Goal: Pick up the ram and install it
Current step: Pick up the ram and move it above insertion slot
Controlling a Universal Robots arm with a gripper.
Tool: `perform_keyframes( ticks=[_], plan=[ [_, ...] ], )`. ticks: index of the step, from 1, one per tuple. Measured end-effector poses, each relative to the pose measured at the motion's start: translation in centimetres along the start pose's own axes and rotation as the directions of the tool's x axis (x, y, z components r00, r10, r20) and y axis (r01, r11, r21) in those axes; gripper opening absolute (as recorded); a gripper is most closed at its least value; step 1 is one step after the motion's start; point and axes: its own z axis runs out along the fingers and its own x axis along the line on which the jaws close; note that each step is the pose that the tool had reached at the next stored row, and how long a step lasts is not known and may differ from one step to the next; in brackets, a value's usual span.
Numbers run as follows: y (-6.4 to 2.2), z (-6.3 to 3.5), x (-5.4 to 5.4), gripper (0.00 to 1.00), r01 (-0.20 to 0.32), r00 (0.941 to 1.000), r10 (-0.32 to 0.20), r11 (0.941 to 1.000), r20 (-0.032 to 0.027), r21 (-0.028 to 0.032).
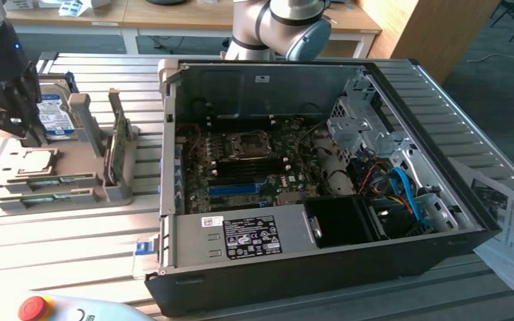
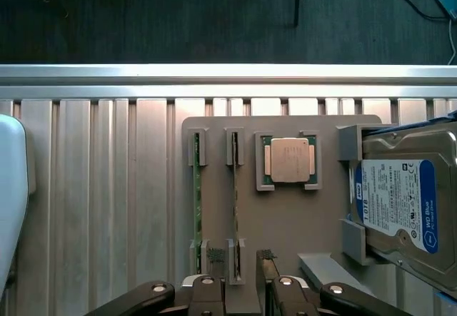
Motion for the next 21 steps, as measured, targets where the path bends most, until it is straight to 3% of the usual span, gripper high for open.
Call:
perform_keyframes(
  ticks=[11,21],
  plan=[
    [0.12,0.11,0.6,0.31,0.000,1.0000,0.000,1.0000,0.0001,0.0002],
    [0.08,1.85,0.7,0.31,0.000,1.0000,0.000,1.0000,0.0000,0.0000]
  ],
)
